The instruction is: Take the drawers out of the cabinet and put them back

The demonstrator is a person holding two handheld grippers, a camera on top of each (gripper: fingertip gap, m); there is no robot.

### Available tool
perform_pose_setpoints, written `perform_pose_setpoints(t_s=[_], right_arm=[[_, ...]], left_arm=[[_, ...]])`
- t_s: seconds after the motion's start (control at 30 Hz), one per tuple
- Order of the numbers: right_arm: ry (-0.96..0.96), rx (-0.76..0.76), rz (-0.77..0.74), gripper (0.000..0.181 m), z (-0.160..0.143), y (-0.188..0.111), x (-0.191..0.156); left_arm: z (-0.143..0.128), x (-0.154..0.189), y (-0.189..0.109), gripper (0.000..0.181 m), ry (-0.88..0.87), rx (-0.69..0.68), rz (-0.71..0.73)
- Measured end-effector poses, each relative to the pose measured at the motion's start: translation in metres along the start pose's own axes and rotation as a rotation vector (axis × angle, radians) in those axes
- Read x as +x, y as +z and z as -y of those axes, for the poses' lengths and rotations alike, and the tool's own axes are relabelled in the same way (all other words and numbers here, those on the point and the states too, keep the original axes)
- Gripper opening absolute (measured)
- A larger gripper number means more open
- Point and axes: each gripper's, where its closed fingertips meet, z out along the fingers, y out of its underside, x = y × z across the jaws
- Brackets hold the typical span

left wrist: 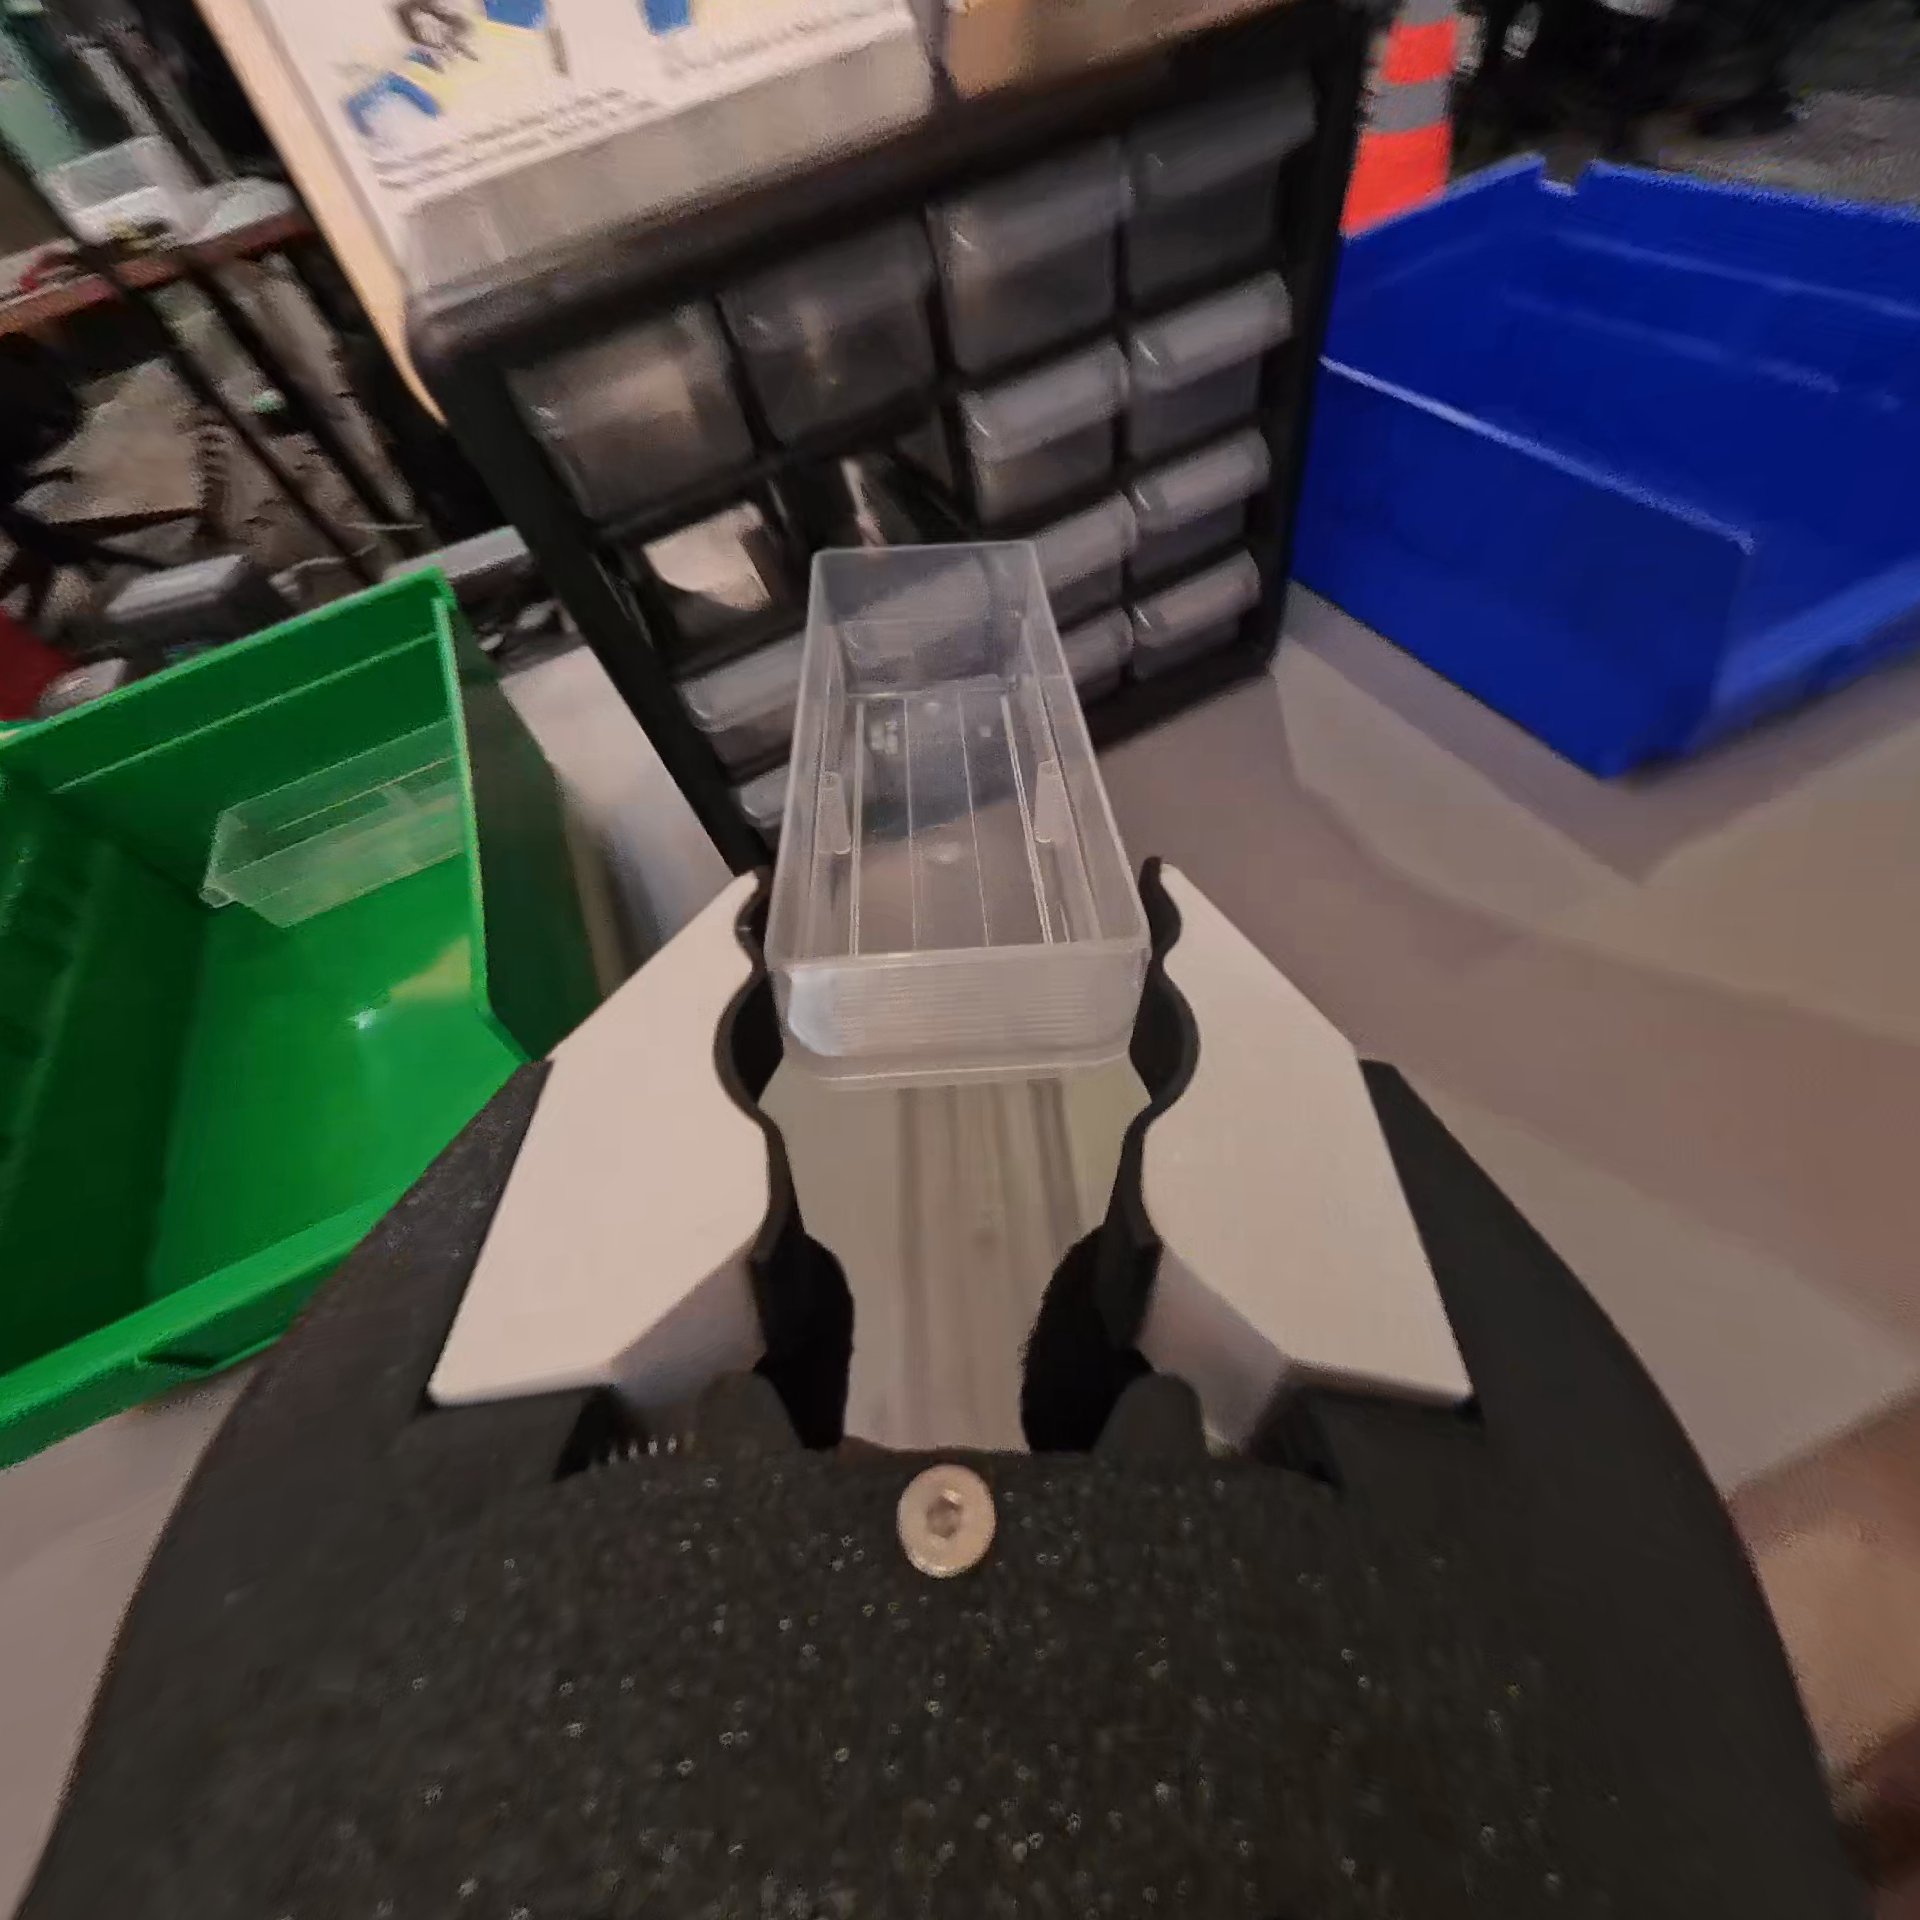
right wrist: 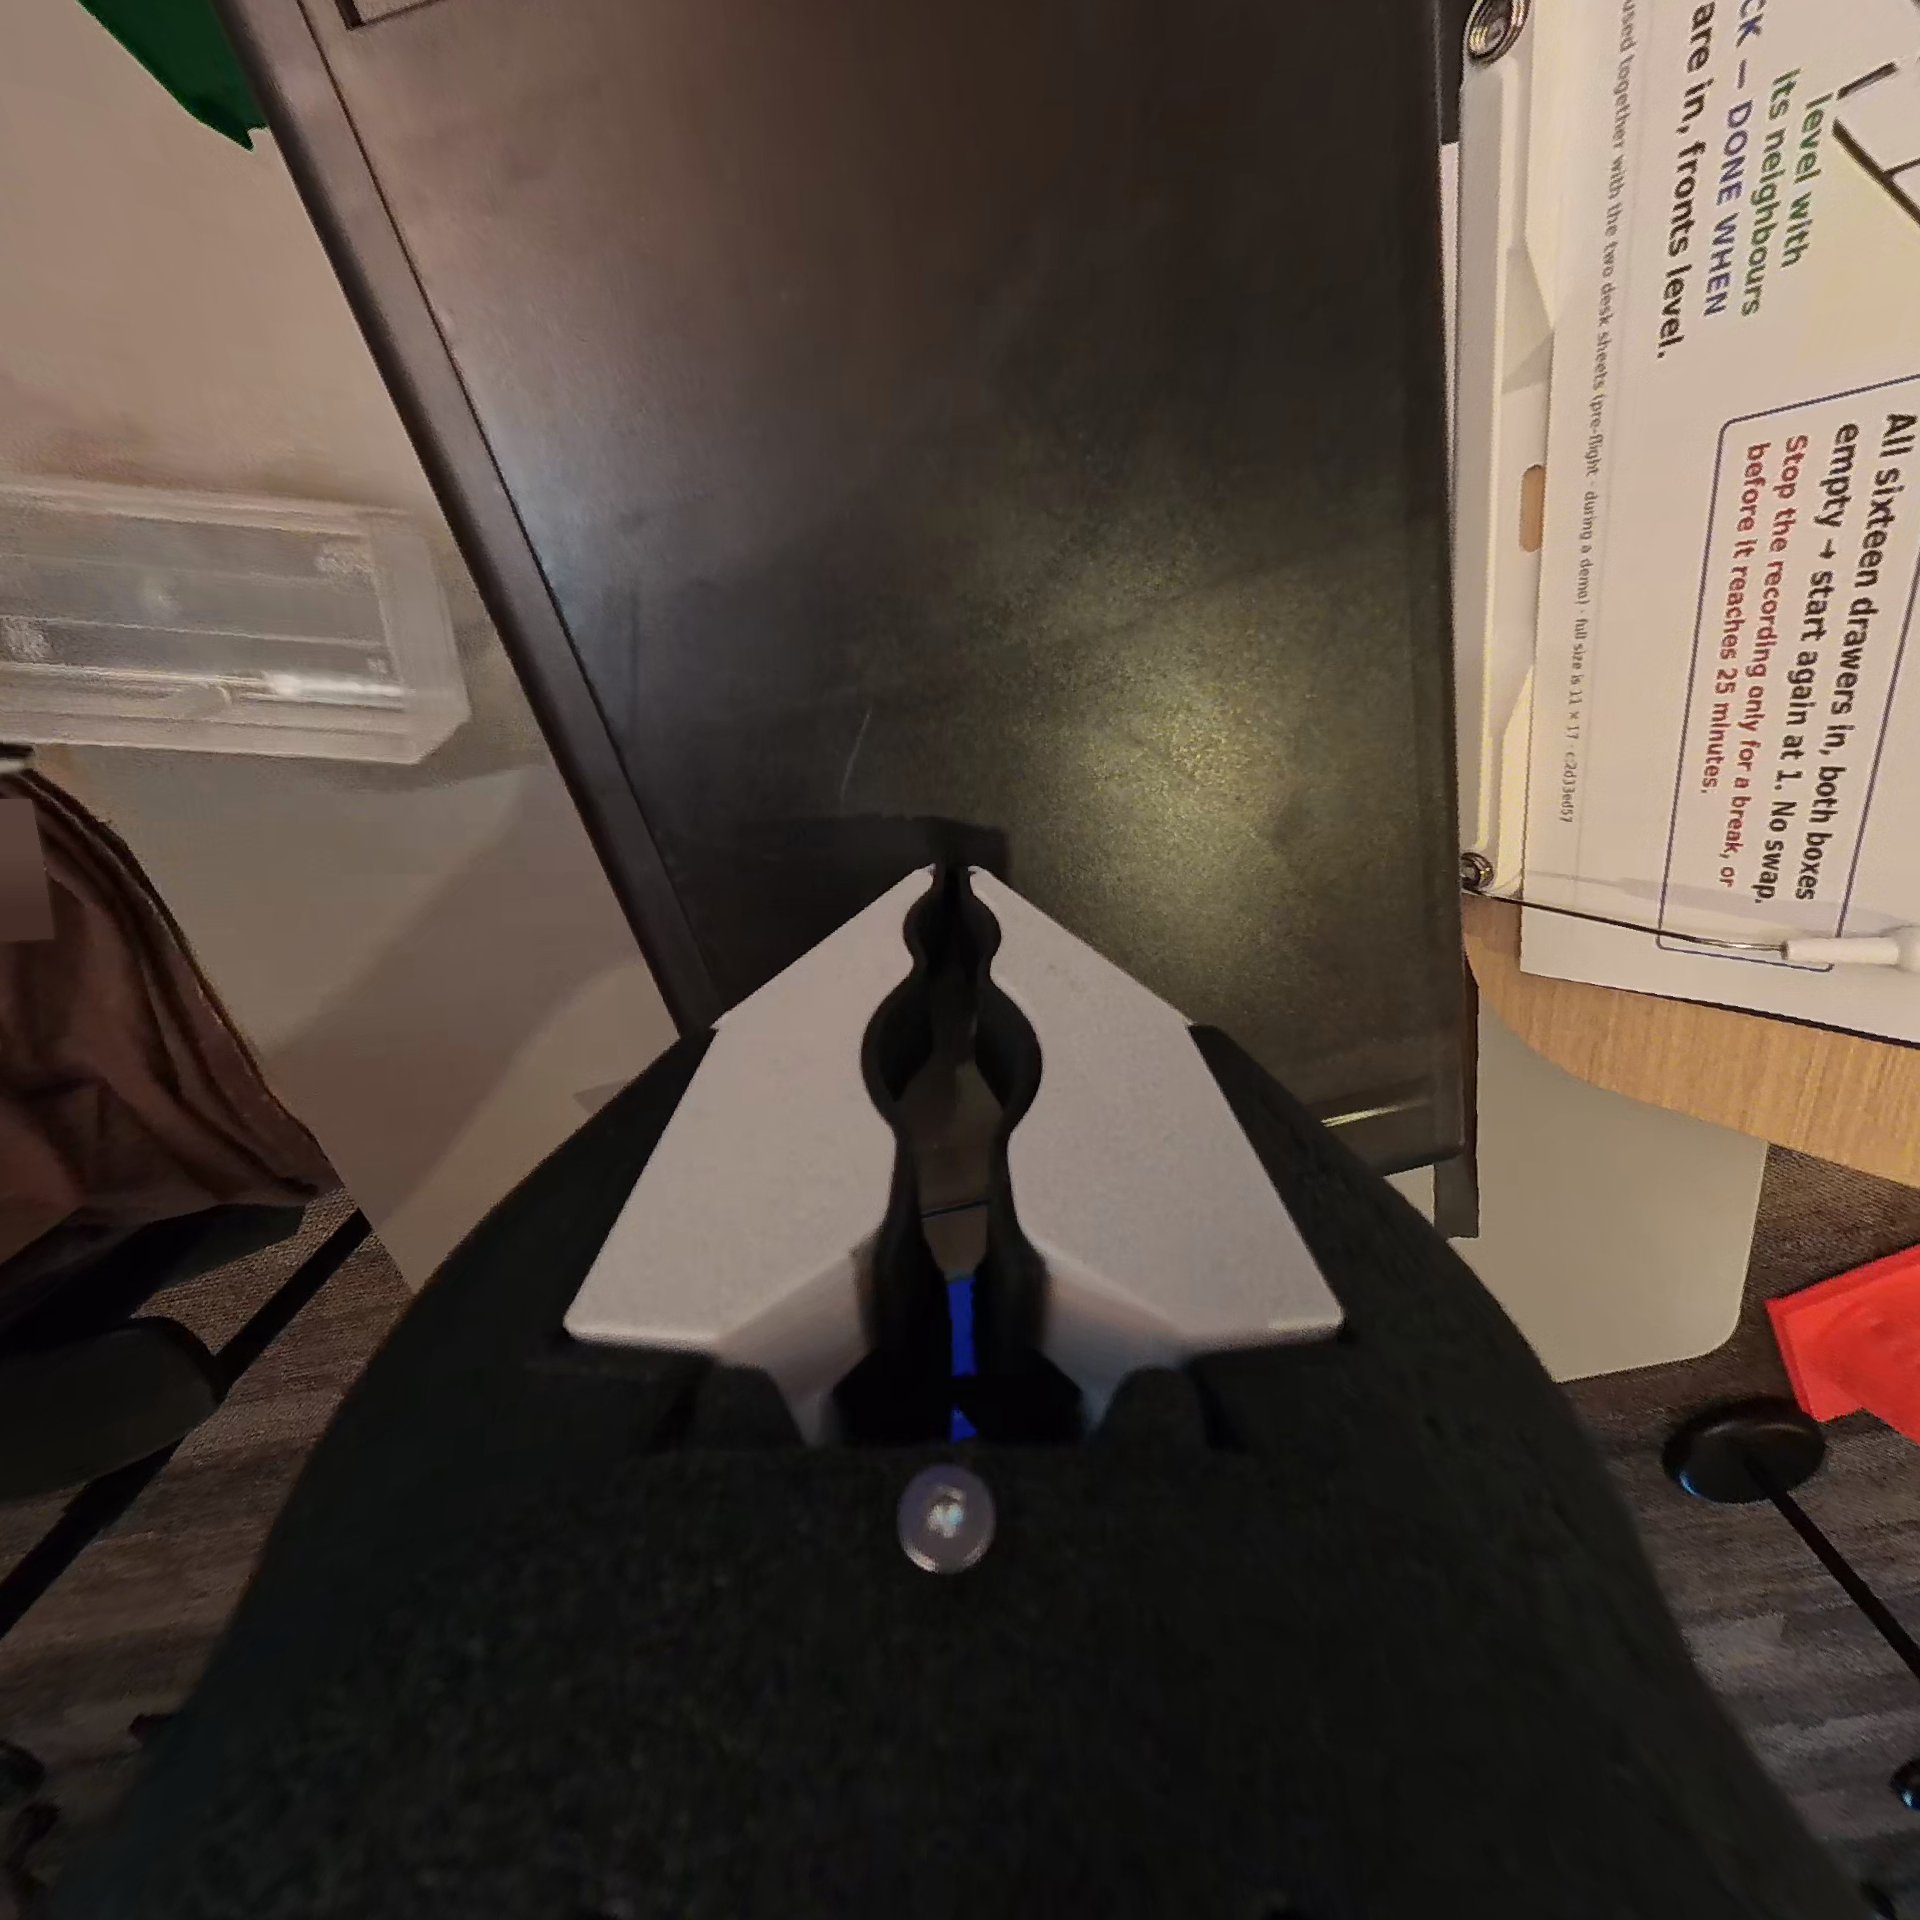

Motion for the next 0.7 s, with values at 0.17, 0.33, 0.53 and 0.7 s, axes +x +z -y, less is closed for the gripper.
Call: perform_pose_setpoints(t_s=[0.17, 0.33, 0.53, 0.7], right_arm=[[0.001, 0.004, -0.002, 0.000, 0.000, 0.000, 0.000], [-0.001, -0.005, -0.018, 0.000, 0.000, 0.000, 0.000], [0.002, -0.033, -0.030, 0.000, 0.000, 0.000, 0.000], [-0.006, -0.063, -0.050, 0.000, 0.000, 0.000, 0.000]], left_arm=[[0.024, 0.014, 0.024, 0.067, -0.201, 0.049, 0.083], [0.033, 0.019, 0.049, 0.066, -0.245, 0.081, 0.116], [0.031, 0.013, 0.059, 0.066, -0.262, 0.101, 0.162], [0.032, 0.011, 0.059, 0.066, -0.240, 0.126, 0.181]])
